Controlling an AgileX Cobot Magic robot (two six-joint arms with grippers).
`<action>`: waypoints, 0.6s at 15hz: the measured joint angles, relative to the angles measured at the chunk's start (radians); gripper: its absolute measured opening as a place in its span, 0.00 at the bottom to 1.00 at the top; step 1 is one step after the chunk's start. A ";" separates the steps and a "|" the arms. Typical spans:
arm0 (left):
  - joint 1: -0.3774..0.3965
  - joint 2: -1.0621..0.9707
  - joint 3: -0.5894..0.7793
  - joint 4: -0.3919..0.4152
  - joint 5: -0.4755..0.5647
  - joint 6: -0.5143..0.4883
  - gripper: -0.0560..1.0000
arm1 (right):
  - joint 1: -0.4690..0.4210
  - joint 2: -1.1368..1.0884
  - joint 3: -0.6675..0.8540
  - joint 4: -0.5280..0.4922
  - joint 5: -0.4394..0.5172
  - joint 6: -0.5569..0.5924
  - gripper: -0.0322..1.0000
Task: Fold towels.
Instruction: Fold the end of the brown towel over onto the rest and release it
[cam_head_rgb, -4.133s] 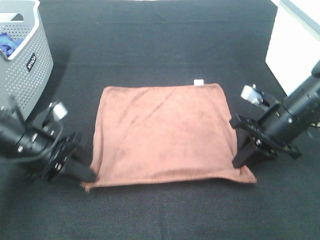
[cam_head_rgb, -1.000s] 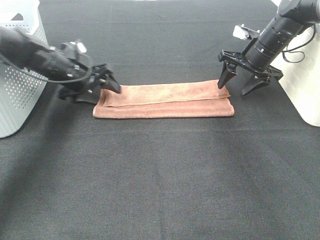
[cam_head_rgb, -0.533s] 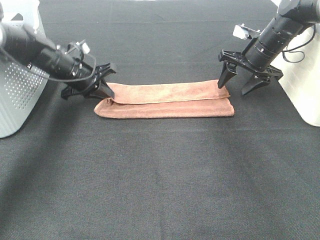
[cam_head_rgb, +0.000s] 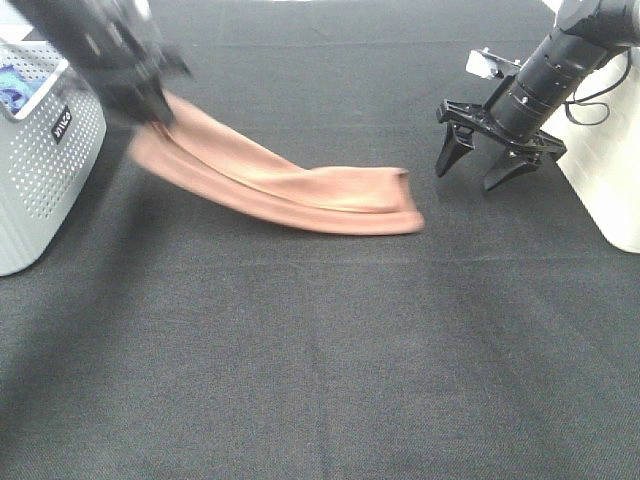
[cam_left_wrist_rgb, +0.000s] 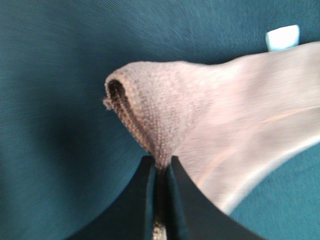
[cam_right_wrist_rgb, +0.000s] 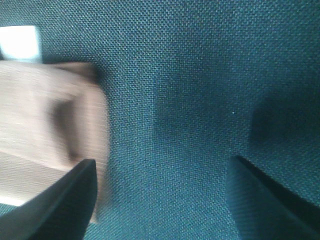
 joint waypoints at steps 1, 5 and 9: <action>0.000 -0.012 -0.019 0.019 0.030 -0.025 0.08 | 0.000 0.000 0.000 0.000 0.000 0.000 0.70; -0.026 -0.001 -0.029 -0.139 0.068 -0.062 0.08 | 0.000 0.000 0.000 0.000 0.000 0.000 0.70; -0.139 0.110 -0.073 -0.355 -0.040 -0.062 0.08 | 0.000 0.000 0.000 0.000 0.000 0.000 0.70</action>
